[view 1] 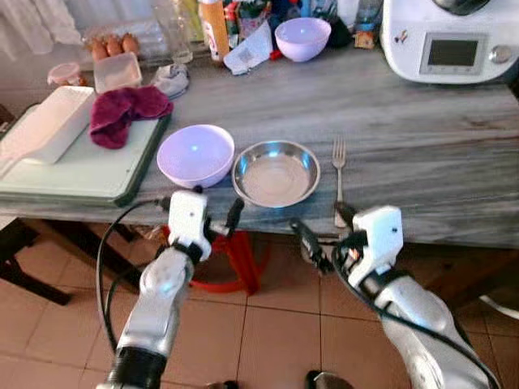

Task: Setting the table

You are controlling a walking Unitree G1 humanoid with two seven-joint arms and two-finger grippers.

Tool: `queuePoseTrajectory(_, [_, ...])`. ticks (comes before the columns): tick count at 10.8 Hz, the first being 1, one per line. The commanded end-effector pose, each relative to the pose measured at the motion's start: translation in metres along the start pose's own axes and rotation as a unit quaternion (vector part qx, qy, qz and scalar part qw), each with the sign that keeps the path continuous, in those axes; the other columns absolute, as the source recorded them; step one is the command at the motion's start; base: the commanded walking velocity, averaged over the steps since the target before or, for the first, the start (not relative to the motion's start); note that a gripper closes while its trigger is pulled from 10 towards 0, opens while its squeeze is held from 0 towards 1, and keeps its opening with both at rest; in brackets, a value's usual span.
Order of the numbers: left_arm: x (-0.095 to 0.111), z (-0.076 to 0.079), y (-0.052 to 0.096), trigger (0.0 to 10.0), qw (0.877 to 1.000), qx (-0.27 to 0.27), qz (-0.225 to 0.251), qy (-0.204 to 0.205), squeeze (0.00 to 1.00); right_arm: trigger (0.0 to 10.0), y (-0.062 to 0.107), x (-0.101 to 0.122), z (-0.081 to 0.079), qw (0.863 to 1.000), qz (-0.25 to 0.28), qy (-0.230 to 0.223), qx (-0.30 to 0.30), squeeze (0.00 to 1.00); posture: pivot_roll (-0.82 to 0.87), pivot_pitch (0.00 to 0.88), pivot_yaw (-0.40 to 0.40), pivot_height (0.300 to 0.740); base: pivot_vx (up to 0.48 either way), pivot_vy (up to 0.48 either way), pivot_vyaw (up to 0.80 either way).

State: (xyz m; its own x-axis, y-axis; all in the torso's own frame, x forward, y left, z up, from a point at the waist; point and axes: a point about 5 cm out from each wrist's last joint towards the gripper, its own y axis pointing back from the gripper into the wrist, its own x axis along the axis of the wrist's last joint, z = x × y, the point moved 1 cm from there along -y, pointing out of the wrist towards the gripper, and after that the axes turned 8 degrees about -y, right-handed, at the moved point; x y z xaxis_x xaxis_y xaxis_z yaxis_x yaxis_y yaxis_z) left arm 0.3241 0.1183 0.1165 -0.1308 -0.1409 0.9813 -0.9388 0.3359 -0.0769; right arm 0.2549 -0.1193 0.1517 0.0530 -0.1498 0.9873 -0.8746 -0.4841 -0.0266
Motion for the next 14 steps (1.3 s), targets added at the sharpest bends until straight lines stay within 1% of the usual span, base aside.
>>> queuePoseTrajectory(1, [-0.004, 0.000, 0.000, 10.0, 1.000, -0.002, -0.009, -0.008, 0.00, 10.0, 0.001, 0.003, -0.008, 1.000, 0.003, 0.001, 0.019, 1.00, -0.19, 0.174, 0.133, 0.740, 0.000, 0.000, 0.00])
queuePoseTrajectory(4, [-0.005, -0.001, -0.010, 10.0, 1.000, -0.014, -0.014, -0.019, 0.00, 10.0, 0.001, 0.004, -0.013, 1.000, 0.001, 0.001, 0.022, 1.00, -0.19, 0.171, 0.138, 0.740, 0.000, 0.000, 0.00])
queuePoseTrajectory(6, [-0.005, 0.004, -0.016, 10.0, 0.999, -0.020, -0.014, -0.021, 0.00, 10.0, -0.002, 0.004, -0.012, 1.000, 0.002, 0.002, 0.021, 1.00, -0.19, 0.171, 0.140, 0.740, 0.000, 0.000, 0.00])
queuePoseTrajectory(8, [-0.002, 0.011, -0.023, 10.0, 0.999, -0.032, -0.005, -0.020, 0.00, 10.0, -0.003, 0.004, -0.013, 1.000, 0.001, 0.002, 0.021, 1.00, -0.19, 0.170, 0.139, 0.740, 0.000, 0.000, 0.00])
queuePoseTrajectory(10, [-0.003, 0.007, -0.018, 10.0, 0.999, -0.029, -0.003, -0.023, 0.00, 10.0, -0.003, 0.002, -0.013, 1.000, -0.001, 0.002, 0.023, 1.00, -0.19, 0.167, 0.137, 0.740, 0.000, 0.000, 0.00])
queuePoseTrajectory(12, [-0.007, -0.007, -0.007, 10.0, 0.999, -0.007, -0.004, -0.035, 0.00, 10.0, -0.004, 0.002, -0.011, 1.000, 0.003, 0.001, 0.017, 1.00, -0.17, 0.162, 0.136, 0.740, 0.000, 0.000, 0.00])
queuePoseTrajectory(14, [-0.007, -0.030, 0.012, 10.0, 0.998, 0.041, -0.002, -0.046, 0.00, 10.0, -0.012, 0.009, -0.008, 1.000, 0.016, 0.012, 0.010, 1.00, -0.15, 0.160, 0.131, 0.740, 0.000, 0.000, 0.00])
